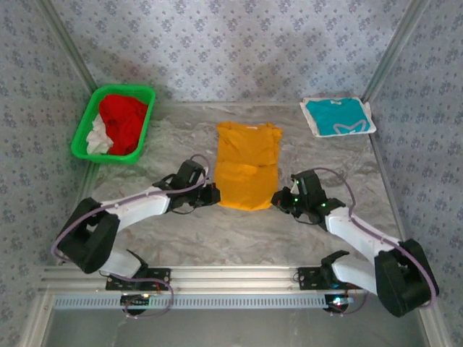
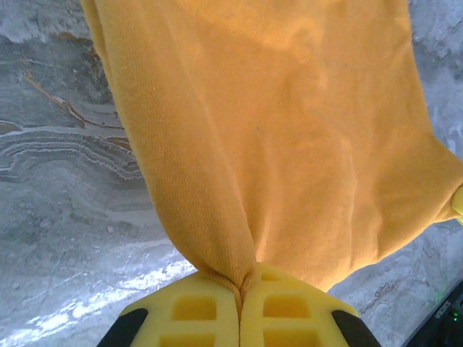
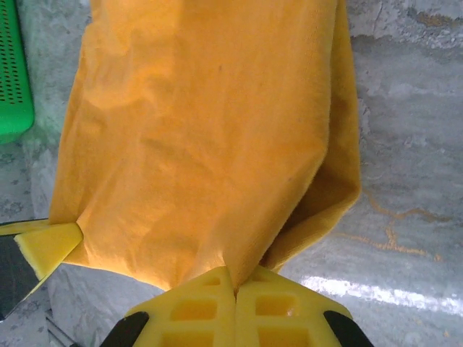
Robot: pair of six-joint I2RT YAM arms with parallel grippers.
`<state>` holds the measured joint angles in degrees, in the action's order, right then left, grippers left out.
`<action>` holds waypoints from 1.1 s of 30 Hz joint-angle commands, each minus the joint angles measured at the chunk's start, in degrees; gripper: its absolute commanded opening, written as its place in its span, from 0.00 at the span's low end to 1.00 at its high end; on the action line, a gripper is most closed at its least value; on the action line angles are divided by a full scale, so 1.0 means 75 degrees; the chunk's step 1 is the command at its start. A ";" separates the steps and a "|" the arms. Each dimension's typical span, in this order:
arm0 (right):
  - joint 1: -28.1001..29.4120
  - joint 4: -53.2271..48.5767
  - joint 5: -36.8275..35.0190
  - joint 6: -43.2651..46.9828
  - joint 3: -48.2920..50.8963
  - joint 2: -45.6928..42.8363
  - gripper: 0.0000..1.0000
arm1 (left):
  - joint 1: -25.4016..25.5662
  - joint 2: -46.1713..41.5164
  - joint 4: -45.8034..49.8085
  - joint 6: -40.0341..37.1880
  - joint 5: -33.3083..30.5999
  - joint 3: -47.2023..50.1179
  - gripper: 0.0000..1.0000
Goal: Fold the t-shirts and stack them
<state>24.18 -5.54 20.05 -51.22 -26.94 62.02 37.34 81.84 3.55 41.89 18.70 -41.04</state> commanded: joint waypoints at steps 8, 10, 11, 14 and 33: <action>0.0852 -0.1181 -0.0524 -0.0449 0.1000 -0.1679 0.00 | 0.0999 -0.1159 -0.0069 0.0437 -0.0775 0.1444 0.00; 0.1303 -0.1757 -0.0841 -0.0640 0.1097 -0.2360 0.00 | 0.1494 -0.1641 0.0249 0.0557 -0.1129 0.1502 0.00; 0.1558 -0.2071 -0.1040 -0.0783 0.1162 -0.2753 0.00 | 0.1724 -0.1896 0.0454 0.0617 -0.1283 0.1509 0.00; 0.1969 -0.2732 -0.1417 -0.1223 0.1344 -0.3821 0.00 | 0.2169 -0.2634 0.1015 0.0827 -0.1567 0.1524 0.00; -0.0073 -0.2268 -0.0923 0.1600 -0.2997 0.0242 0.00 | -0.0405 -0.1352 0.2015 -0.0841 0.0156 -0.1750 0.00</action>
<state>26.09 -23.97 11.64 -45.17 -44.73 59.92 37.87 68.53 17.04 39.83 14.83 -48.51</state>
